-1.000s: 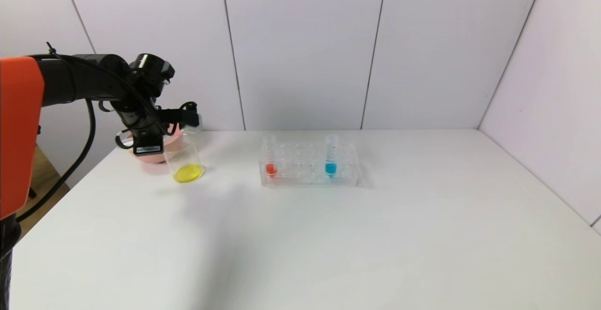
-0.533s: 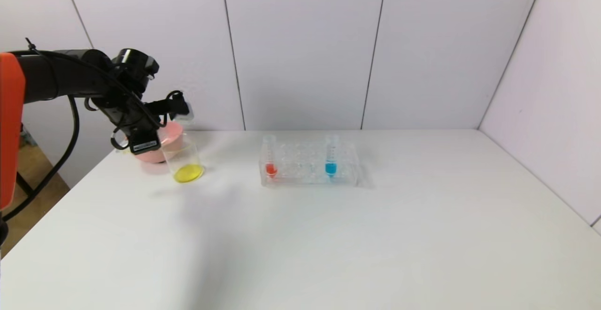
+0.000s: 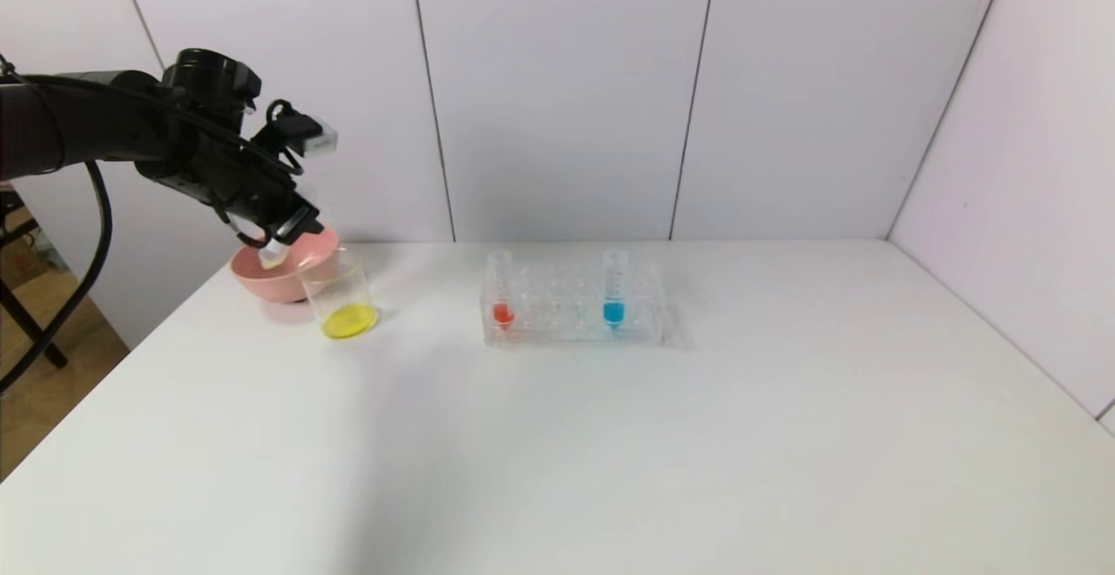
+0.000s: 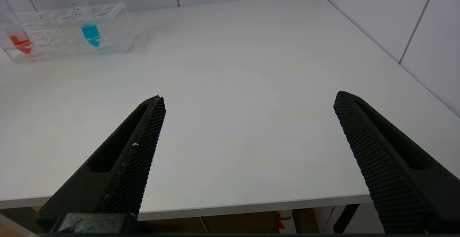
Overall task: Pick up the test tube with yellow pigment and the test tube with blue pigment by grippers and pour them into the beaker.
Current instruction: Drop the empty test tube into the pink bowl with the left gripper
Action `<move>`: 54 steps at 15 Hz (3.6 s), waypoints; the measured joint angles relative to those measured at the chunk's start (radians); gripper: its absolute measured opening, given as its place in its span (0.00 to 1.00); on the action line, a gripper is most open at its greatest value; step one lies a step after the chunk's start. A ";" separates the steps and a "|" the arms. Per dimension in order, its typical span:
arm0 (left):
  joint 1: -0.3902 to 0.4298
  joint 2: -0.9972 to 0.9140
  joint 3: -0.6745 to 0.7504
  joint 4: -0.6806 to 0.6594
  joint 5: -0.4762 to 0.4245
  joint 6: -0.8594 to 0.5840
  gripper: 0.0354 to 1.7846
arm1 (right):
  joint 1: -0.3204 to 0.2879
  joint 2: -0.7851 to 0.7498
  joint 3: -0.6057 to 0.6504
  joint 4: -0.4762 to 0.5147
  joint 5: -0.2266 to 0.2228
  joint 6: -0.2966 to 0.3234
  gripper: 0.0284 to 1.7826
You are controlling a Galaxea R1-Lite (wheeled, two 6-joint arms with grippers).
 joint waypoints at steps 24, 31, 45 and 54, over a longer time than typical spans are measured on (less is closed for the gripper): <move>0.093 0.085 0.028 -0.580 -0.073 -0.527 0.29 | 0.000 0.000 0.000 0.000 0.000 0.000 0.96; 0.095 0.111 0.051 -0.570 -0.110 -0.527 0.29 | 0.000 0.000 0.000 0.000 0.000 0.000 0.96; 0.137 0.092 0.093 -0.537 -0.103 -0.509 0.85 | 0.000 0.000 0.000 0.000 0.000 0.000 0.96; 0.067 0.003 0.062 -0.690 0.074 -0.503 1.00 | 0.000 0.000 0.000 0.000 0.000 0.000 0.96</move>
